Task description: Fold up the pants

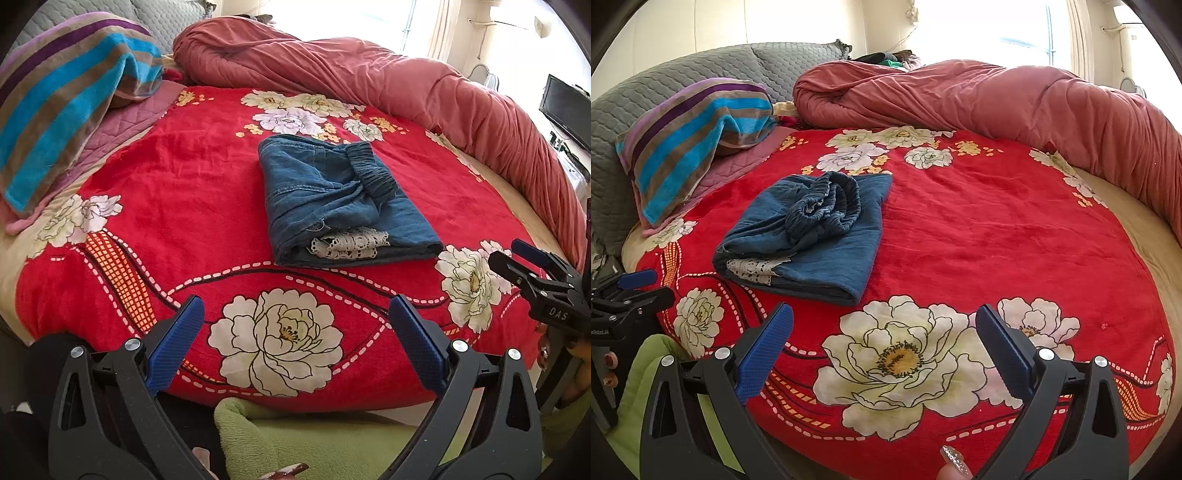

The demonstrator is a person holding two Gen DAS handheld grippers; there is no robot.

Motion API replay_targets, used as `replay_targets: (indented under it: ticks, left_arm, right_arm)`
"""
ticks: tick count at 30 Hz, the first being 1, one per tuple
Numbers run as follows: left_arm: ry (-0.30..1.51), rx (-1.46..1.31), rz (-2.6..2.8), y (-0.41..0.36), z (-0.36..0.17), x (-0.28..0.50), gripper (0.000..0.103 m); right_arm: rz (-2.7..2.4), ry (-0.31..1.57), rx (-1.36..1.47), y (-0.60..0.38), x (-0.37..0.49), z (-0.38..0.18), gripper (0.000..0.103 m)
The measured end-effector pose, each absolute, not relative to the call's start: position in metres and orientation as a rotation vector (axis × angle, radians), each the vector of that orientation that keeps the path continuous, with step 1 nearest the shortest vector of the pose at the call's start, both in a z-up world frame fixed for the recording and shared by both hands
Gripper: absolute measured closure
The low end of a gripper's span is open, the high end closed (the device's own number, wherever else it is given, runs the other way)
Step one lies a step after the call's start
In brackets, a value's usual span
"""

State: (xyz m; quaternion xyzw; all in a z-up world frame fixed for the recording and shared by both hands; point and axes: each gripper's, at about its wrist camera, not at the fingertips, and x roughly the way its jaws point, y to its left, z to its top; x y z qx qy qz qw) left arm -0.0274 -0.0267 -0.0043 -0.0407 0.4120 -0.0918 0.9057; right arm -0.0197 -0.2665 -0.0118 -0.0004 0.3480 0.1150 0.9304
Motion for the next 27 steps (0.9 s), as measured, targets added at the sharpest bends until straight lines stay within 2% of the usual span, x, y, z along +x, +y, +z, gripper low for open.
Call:
replay_targets:
  ticks: [11, 18, 27]
  left_arm:
    - [0.877, -0.092, -0.058, -0.002, -0.009, -0.009, 0.009]
    - [0.900, -0.217, 0.085, 0.078, -0.016, 0.043, 0.010]
    - [1.014, -0.250, 0.385, 0.202, -0.057, 0.148, 0.010]
  right_arm:
    - [0.117, 0.723, 0.021, -0.302, -0.001, -0.018, 0.005]
    - [-0.095, 0.738, 0.096, -0.386, 0.031, -0.028, 0.005]
    - [-0.481, 0.792, 0.147, -0.537, 0.088, -0.043, 0.005]
